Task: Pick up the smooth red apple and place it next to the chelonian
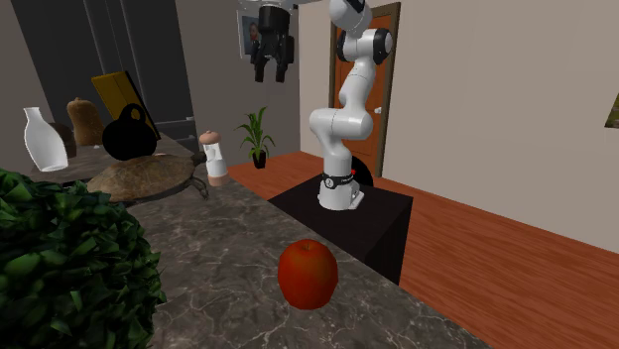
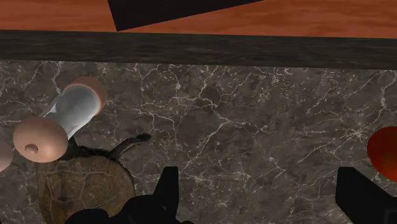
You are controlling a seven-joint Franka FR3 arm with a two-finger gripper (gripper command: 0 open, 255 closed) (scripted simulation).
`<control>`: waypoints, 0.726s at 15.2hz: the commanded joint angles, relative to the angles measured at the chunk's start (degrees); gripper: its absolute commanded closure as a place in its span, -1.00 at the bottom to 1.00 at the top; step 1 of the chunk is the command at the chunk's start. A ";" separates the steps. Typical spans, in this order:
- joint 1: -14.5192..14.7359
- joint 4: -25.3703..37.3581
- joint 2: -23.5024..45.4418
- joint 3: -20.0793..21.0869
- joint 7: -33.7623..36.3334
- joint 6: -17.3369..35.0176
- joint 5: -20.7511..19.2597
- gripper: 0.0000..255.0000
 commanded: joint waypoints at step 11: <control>2.10 -4.24 9.08 9.19 12.57 13.98 5.27 -1.00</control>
